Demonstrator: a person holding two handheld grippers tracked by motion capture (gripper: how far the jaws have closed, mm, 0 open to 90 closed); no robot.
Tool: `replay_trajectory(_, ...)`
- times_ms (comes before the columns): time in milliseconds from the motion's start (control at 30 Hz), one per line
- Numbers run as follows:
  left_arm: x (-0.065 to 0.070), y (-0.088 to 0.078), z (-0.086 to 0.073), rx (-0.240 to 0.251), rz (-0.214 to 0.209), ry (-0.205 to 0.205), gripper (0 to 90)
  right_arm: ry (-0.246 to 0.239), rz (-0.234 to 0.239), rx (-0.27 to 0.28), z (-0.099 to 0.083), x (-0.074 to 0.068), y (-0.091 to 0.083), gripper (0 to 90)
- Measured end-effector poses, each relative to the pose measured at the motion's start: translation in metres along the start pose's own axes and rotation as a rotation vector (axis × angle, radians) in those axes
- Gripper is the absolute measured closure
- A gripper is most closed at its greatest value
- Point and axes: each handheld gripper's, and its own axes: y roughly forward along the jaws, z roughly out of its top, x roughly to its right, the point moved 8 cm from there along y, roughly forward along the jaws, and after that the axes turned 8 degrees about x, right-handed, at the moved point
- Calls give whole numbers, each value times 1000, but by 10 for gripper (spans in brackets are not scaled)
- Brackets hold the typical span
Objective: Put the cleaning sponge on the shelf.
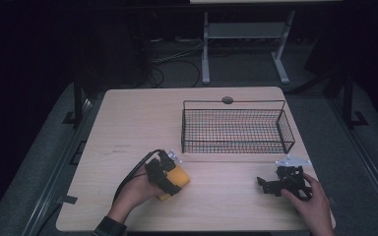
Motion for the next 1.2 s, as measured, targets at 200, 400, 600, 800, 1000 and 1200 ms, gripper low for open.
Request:
replay_trajectory(200,1,4,-2,-15,8,15,140,0,0,0,0,0,0,0)
replay_trajectory(400,0,6,-3,-21,19,6,143,0,0,0,0,0,0,0)
replay_trajectory(600,-2,5,-2,-15,35,8,176,0,0,0,0,0,0,0)
replay_trajectory(800,-2,4,-2,-12,35,14,215,0,0,1,0,0,0,0)
replay_trajectory(1000,-2,3,-2,-10,31,14,227,0,0,0,0,0,0,0)
replay_trajectory(1200,-4,-3,2,7,16,9,229,0,0,0,0,0,0,0)
